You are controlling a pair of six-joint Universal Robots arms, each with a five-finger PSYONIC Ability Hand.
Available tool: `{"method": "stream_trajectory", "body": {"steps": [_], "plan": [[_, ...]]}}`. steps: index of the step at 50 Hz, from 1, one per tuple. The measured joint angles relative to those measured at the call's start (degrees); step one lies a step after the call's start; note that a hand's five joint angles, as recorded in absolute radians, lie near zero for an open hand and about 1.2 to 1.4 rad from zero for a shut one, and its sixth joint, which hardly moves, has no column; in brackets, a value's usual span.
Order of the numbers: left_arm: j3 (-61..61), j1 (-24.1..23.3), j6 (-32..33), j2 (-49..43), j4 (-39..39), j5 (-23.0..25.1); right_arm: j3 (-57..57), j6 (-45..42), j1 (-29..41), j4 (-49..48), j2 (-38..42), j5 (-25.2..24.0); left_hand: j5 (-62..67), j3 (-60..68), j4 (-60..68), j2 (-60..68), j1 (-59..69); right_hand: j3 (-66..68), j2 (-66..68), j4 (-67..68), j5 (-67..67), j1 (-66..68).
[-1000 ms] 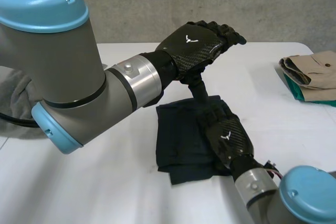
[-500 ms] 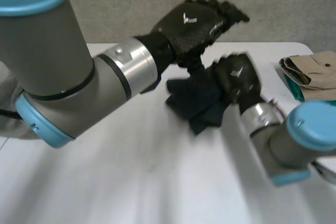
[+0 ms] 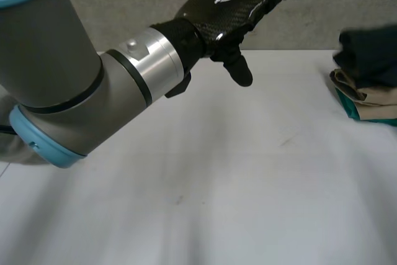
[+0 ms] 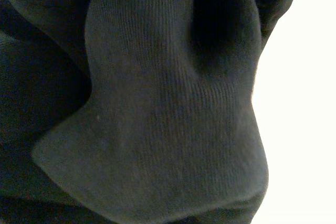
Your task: Fold the laundry.
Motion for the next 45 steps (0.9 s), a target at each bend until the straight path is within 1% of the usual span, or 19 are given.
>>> {"method": "stream_trajectory", "body": {"steps": [3,4,5,6,7,8,9,11,15,21,25,28,30,31,34,37,40,42,45], "plan": [[-0.19,0.0,0.09,-1.1,-0.02,-0.07,-3.68,-0.27,-1.5,0.4,6.37,-2.66,0.0,0.0,0.0,0.0,0.0,-0.09,-0.09,-0.05,0.31,-0.02],[-0.19,0.0,0.11,-1.43,-0.03,-0.1,-4.53,-0.43,-1.92,0.46,8.08,-3.34,0.0,0.0,0.0,0.0,0.0,-6.26,-6.72,-7.16,-4.86,-2.58],[-0.19,0.0,0.11,-1.52,-0.03,-0.11,-4.73,-0.49,-2.02,0.48,8.49,-3.47,0.0,0.0,0.0,0.0,0.0,-8.1,-7.64,-8.13,-5.67,-3.08],[-0.15,0.0,0.14,-2.0,-0.03,-0.14,-5.5,-0.93,-2.58,0.56,10.3,-3.99,0.0,0.0,0.0,0.0,0.0,-22.16,-22.31,-22.87,-20.38,-17.51],[-0.13,0.0,0.15,-2.2,-0.03,-0.16,-5.69,-1.19,-2.81,0.59,10.87,-4.09,0.0,0.0,0.0,0.0,0.0,-27.68,-28.1,-28.42,-25.8,-22.02],[-0.08,0.0,0.16,-2.51,-0.03,-0.18,-5.82,-1.75,-3.16,0.69,11.47,-3.95,0.0,0.0,0.0,0.0,0.0,-38.68,-40.44,-39.48,-35.9,-33.48],[-0.03,0.0,0.16,-2.74,-0.03,-0.2,-5.72,-2.59,-3.56,0.97,11.68,-3.37,0.0,0.0,0.0,0.0,0.0,-46.74,-47.1,-48.35,-42.07,-39.18],[0.06,0.0,0.17,-2.95,-0.03,-0.24,-5.0,-4.11,-4.12,1.78,10.94,-1.64,0.0,0.0,0.0,0.0,0.0,-53.11,-52.39,-55.29,-46.19,-42.12],[0.13,-0.01,0.17,-2.88,-0.03,-0.29,-1.94,-7.19,-5.18,5.17,6.03,2.53,0.0,0.0,0.0,0.0,0.0,-54.26,-52.75,-56.89,-50.4,-42.15],[0.04,-0.13,0.12,-2.17,-0.13,-0.33,5.21,-13.94,-6.81,14.49,-6.86,6.22,0.0,0.0,0.0,0.0,0.0,-54.26,-52.75,-56.89,-51.01,-42.15],[-0.06,-0.31,0.03,-0.93,-0.16,-0.34,9.06,-22.78,-7.27,22.69,-16.45,8.94,0.0,0.0,0.0,0.0,0.0,-54.26,-52.75,-56.89,-51.01,-42.15],[0.02,-0.34,-0.06,-0.11,-0.09,-0.51,10.24,-29.87,-6.95,26.77,-22.2,13.2,0.0,0.0,0.0,0.0,0.0,-54.26,-52.75,-56.89,-51.15,-42.15],[0.18,-0.33,-0.12,0.5,0.02,-0.88,10.62,-32.65,-6.3,27.52,-24.53,15.46,0.0,0.0,0.0,0.0,0.0,-54.26,-52.75,-56.89,-51.02,-42.15],[0.37,-0.3,-0.18,1.11,0.14,-1.42,11.43,-35.38,-4.48,27.15,-27.34,18.07,0.0,0.0,0.0,0.0,0.0,-54.26,-52.75,-56.89,-51.02,-42.15],[0.78,-0.19,-0.23,2.48,0.72,-3.56,14.32,-36.98,0.69,23.2,-31.52,19.87,0.0,0.0,0.0,0.0,0.0,-54.26,-52.75,-56.89,-51.02,-42.15],[1.12,0.14,-0.18,3.87,1.63,-6.96,18.86,-36.56,5.81,17.65,-35.35,18.89,0.0,0.0,0.0,0.0,0.0,-54.26,-52.75,-56.89,-51.02,-42.15],[1.32,1.73,0.29,5.45,2.8,-12.67,28.22,-34.88,12.09,8.48,-41.16,13.97,0.0,0.0,0.0,0.0,0.0,-54.26,-52.75,-56.89,-51.03,-42.15],[1.18,4.57,1.51,6.45,3.31,-17.25,35.96,-33.7,15.79,2.38,-45.1,9.33,0.0,0.0,0.0,0.0,0.0,-54.26,-52.75,-56.89,-51.03,-42.15],[0.27,10.1,5.09,7.22,3.19,-22.05,45.02,-32.64,19.92,-3.12,-49.09,4.38,0.0,0.0,0.0,0.0,0.0,-54.27,-52.75,-56.89,-51.03,-42.15]]}}
